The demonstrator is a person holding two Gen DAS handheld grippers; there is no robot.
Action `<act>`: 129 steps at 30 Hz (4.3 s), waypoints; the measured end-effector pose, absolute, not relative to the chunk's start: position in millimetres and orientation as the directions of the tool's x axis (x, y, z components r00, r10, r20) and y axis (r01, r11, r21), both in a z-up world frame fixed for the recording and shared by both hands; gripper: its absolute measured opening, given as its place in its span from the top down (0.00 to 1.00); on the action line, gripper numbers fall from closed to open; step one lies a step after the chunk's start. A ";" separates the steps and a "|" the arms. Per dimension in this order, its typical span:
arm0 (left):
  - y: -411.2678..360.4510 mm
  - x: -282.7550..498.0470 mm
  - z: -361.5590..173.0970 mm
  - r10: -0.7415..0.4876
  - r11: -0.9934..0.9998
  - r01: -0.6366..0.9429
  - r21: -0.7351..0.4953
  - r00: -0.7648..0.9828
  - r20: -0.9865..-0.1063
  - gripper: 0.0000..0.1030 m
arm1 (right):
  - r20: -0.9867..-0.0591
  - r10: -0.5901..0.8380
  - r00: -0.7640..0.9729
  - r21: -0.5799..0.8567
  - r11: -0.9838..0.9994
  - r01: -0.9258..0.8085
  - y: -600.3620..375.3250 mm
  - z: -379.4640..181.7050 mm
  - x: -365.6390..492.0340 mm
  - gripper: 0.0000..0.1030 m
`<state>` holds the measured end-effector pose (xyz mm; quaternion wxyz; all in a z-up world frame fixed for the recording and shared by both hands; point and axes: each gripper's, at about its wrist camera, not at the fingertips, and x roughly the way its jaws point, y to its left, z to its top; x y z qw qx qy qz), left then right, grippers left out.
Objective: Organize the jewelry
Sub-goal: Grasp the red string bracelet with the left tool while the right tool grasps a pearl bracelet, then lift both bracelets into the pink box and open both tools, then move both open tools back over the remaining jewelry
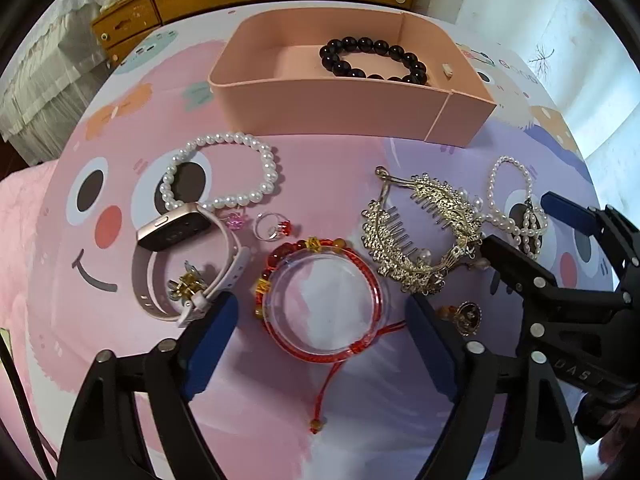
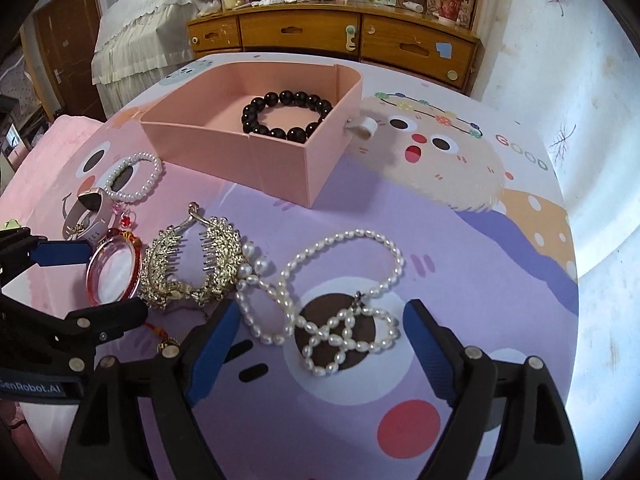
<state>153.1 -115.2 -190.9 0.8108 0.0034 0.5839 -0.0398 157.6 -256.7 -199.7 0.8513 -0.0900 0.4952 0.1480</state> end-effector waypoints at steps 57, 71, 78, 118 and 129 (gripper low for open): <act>-31.5 199.3 -73.8 -0.244 0.874 0.486 0.021 0.474 -0.846 0.40 | -0.566 0.469 0.678 0.401 0.875 -0.271 -235.3 -55.8 207.3 0.91; -52.5 286.1 -81.0 -0.304 0.915 0.400 -0.055 0.592 -0.747 0.40 | -0.572 0.447 0.687 0.409 0.882 -0.233 -240.8 -67.2 231.2 0.90; -54.8 293.5 -93.7 -0.303 0.929 0.355 -0.101 0.578 -0.758 0.17 | -0.588 0.430 0.685 0.412 0.888 -0.203 -242.6 -73.1 233.7 0.90; 17.8 173.0 -187.2 -0.258 0.946 0.257 -0.198 0.222 -0.940 0.17 | -0.952 0.222 0.213 0.203 0.974 -0.104 -204.3 -183.9 118.6 0.53; -4.5 171.0 -198.7 -0.206 0.914 0.396 -0.089 0.265 -0.942 0.16 | -0.958 0.160 0.236 0.139 0.985 -0.104 -196.5 -190.5 101.1 0.52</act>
